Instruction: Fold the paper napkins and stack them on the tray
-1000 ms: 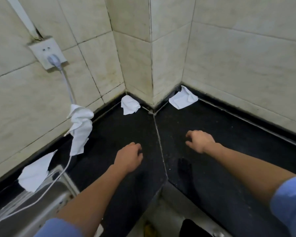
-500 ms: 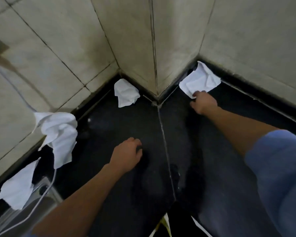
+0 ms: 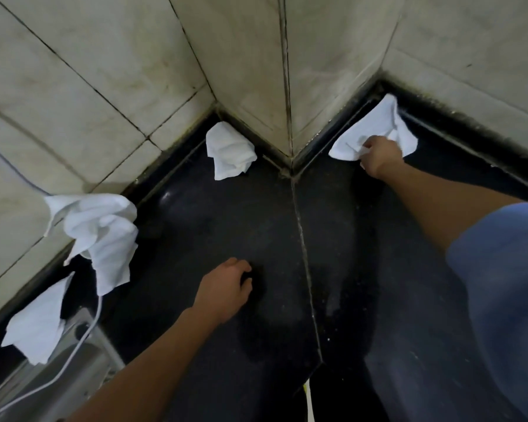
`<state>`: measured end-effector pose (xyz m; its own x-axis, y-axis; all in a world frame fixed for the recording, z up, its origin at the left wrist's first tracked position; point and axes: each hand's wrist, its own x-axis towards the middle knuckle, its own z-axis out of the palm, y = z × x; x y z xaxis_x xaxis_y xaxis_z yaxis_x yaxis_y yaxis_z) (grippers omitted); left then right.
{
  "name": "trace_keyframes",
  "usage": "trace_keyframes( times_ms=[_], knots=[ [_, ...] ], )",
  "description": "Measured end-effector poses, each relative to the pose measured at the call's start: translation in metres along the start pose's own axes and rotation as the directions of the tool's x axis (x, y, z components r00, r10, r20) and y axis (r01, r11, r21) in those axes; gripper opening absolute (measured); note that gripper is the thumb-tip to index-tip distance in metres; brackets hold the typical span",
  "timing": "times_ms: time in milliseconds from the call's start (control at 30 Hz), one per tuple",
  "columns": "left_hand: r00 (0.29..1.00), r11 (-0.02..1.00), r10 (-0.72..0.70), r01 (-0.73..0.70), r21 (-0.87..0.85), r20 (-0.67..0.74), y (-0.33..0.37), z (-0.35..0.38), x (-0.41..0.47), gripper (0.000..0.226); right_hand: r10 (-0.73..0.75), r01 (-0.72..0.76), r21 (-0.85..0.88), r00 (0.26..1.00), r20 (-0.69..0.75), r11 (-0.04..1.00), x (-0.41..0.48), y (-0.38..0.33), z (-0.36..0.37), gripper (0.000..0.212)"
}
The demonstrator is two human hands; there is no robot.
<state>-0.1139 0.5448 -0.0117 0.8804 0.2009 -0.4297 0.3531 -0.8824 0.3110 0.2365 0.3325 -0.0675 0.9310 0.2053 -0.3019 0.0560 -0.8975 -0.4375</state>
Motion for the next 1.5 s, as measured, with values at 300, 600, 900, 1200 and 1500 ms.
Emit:
trace_keyframes(
  times_ms=[300, 600, 900, 1200, 1500],
  knots=[
    [0.988, 0.989, 0.144, -0.142, 0.044, -0.060, 0.006, -0.013, -0.019, 0.021, -0.324, 0.322, -0.037, 0.945, -0.040, 0.946, -0.191, 0.006, 0.000, 0.025],
    [0.962, 0.963, 0.270, -0.270, 0.006, 0.046, 0.041, 0.035, -0.034, 0.023, -0.320, 0.366, -0.241, 0.924, 0.207, 0.899, -0.332, 0.066, 0.052, 0.026],
    [0.900, 0.890, 0.421, -0.434, 0.139, 0.112, 0.084, 0.069, -0.028, 0.032, -0.180, 0.264, -0.226, 0.925, 0.336, 0.938, -0.335, 0.070, 0.032, 0.043],
    [0.898, 0.876, 0.334, -0.407, 0.258, 0.286, 0.098, 0.087, -0.021, 0.055, -0.317, 0.458, -0.275, 0.845, 0.431, 0.846, -0.339, 0.083, 0.052, 0.028],
    [0.899, 0.864, 0.310, -0.403, 0.303, 0.309, 0.107, 0.084, -0.025, 0.056, 0.350, -0.344, -0.063, 0.917, 0.190, 0.937, -0.379, 0.158, 0.020, 0.033]
  ],
)
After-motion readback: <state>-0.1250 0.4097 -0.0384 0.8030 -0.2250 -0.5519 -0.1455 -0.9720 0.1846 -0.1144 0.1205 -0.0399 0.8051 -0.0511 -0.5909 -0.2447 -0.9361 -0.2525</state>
